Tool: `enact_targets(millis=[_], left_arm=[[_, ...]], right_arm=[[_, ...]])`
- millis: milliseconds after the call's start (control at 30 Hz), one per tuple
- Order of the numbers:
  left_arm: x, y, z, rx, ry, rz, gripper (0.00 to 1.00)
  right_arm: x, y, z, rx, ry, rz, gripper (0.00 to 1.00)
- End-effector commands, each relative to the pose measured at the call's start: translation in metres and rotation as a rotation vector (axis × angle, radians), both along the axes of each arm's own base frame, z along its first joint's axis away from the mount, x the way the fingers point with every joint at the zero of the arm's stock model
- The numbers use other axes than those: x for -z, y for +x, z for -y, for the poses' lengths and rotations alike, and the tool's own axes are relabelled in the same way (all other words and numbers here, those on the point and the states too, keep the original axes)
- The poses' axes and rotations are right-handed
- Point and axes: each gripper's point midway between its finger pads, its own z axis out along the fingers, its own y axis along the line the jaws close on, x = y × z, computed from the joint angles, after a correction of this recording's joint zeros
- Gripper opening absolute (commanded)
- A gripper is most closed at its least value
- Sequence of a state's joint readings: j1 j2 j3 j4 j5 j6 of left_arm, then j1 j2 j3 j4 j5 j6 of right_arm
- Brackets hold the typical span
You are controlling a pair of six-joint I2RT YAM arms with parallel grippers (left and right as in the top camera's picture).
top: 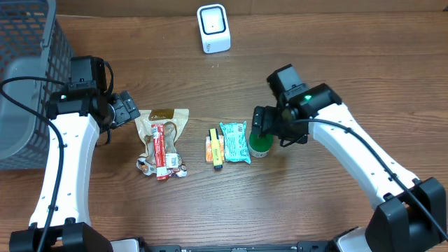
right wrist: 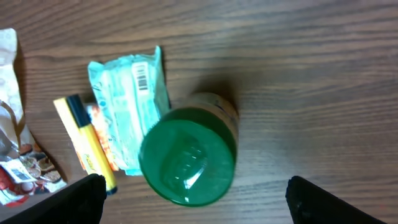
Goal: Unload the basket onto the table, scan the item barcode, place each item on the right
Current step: 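Reach the right gripper over the green-lidded jar, then lower the right gripper around the jar and close on it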
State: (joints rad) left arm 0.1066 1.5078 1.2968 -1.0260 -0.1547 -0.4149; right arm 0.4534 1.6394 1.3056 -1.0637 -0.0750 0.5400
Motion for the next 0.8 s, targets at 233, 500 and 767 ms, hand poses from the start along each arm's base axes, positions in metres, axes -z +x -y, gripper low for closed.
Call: enact_targets(millis=[233, 500, 767], left_arm=[[0.003, -0.002, -0.002, -0.001, 0.009, -0.013, 1.0], [0.003, -0.002, -0.002, -0.001, 0.009, -0.013, 1.0], [0.003, -0.002, -0.002, -0.001, 0.009, -0.013, 1.0]], right_arm=[[0.021, 0.005, -0.016, -0.008, -0.052, -0.012, 0.94], [0.049, 0.002, -0.021, -0.036, -0.12, -0.059, 0.94], [0.056, 0.001, -0.02, -0.037, -0.128, -0.075, 0.94]])
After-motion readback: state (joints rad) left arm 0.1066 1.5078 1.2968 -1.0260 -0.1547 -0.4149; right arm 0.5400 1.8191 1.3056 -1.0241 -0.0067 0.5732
